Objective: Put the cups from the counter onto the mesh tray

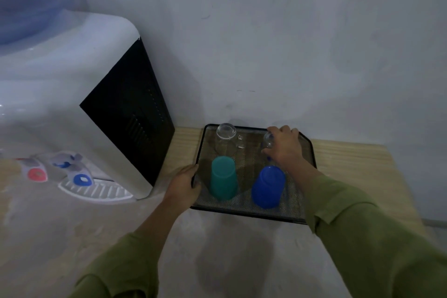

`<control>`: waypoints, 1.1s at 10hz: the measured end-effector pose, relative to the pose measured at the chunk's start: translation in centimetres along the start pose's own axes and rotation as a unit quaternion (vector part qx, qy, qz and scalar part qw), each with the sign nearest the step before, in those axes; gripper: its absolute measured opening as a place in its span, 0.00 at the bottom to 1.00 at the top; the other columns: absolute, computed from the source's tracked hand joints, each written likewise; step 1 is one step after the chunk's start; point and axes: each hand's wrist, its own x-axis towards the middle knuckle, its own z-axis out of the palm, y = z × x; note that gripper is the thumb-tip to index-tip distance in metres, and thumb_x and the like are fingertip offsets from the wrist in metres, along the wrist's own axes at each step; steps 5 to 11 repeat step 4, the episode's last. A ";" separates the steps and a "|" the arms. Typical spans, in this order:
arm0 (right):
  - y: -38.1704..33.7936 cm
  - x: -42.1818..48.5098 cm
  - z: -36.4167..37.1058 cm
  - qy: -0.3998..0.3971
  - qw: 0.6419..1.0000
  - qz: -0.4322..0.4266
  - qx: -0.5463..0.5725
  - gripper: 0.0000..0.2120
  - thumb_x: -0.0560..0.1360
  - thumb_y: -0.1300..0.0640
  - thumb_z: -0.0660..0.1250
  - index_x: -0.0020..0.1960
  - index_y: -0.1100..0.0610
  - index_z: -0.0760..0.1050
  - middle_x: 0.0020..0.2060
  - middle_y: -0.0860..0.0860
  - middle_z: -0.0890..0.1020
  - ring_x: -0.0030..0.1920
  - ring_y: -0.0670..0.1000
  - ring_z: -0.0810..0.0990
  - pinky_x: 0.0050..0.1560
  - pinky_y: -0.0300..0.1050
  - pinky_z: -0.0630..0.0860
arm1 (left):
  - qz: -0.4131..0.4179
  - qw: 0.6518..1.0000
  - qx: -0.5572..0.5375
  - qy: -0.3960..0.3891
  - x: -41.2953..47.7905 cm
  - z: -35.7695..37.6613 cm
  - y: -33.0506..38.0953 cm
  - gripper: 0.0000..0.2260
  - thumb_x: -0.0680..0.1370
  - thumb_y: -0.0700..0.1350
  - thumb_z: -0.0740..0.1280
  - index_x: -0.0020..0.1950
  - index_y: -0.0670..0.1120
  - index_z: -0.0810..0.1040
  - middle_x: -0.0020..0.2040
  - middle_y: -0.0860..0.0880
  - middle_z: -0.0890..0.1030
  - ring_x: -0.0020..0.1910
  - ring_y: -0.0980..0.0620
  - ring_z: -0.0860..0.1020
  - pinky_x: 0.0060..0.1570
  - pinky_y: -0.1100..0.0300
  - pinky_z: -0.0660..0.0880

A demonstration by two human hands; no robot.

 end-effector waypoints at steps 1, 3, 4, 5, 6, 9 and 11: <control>-0.2 0.0 -0.1 -0.009 1.000 0.004 -0.013 0.33 0.69 0.50 0.73 0.70 0.54 0.65 0.64 0.60 0.69 0.66 0.62 0.63 0.56 0.56 0.74 | 0.006 1.000 0.004 -0.001 0.0 -0.2 0.1 0.22 0.74 0.38 0.66 0.68 0.45 0.71 0.66 0.46 0.76 0.66 0.49 0.73 0.68 0.50 0.70; -1.0 -0.3 -1.3 -0.033 0.999 0.023 -0.017 0.34 0.71 0.46 0.69 0.72 0.54 0.61 0.66 0.61 0.66 0.68 0.63 0.62 0.62 0.57 0.70 | -0.003 0.999 0.032 -0.034 -0.1 -1.0 1.0 0.21 0.74 0.40 0.65 0.67 0.47 0.72 0.65 0.45 0.77 0.63 0.47 0.75 0.63 0.53 0.73; -1.8 -0.7 -2.5 -0.011 1.000 0.027 0.005 0.33 0.73 0.44 0.66 0.73 0.55 0.59 0.68 0.62 0.65 0.69 0.63 0.61 0.65 0.57 0.68 | -0.007 0.997 0.056 -0.051 0.3 -1.9 1.6 0.20 0.74 0.45 0.65 0.66 0.50 0.72 0.62 0.45 0.78 0.60 0.46 0.76 0.59 0.52 0.74; -1.8 -0.7 -2.5 -0.011 1.000 0.027 0.005 0.33 0.73 0.44 0.66 0.73 0.55 0.59 0.68 0.62 0.65 0.69 0.63 0.61 0.65 0.57 0.68 | -0.007 0.997 0.056 -0.051 0.3 -1.9 1.6 0.20 0.74 0.45 0.65 0.66 0.50 0.72 0.62 0.45 0.78 0.60 0.46 0.76 0.59 0.52 0.74; -1.8 -0.7 -2.5 -0.011 1.000 0.027 0.005 0.33 0.73 0.44 0.66 0.73 0.55 0.59 0.68 0.62 0.65 0.69 0.63 0.61 0.65 0.57 0.68 | -0.007 0.997 0.056 -0.051 0.3 -1.9 1.6 0.20 0.74 0.45 0.65 0.66 0.50 0.72 0.62 0.45 0.78 0.60 0.46 0.76 0.59 0.52 0.74; -1.8 -0.7 -2.5 -0.011 1.000 0.027 0.005 0.33 0.73 0.44 0.66 0.73 0.55 0.59 0.68 0.62 0.65 0.69 0.63 0.61 0.65 0.57 0.68 | -0.007 0.997 0.056 -0.051 0.3 -1.9 1.6 0.20 0.74 0.45 0.65 0.66 0.50 0.72 0.62 0.45 0.78 0.60 0.46 0.76 0.59 0.52 0.74; -1.8 -0.7 -2.5 -0.011 1.000 0.027 0.005 0.33 0.73 0.44 0.66 0.73 0.55 0.59 0.68 0.62 0.65 0.69 0.63 0.61 0.65 0.57 0.68 | -0.007 0.997 0.056 -0.051 0.3 -1.9 1.6 0.20 0.74 0.45 0.65 0.66 0.50 0.72 0.62 0.45 0.78 0.60 0.46 0.76 0.59 0.52 0.74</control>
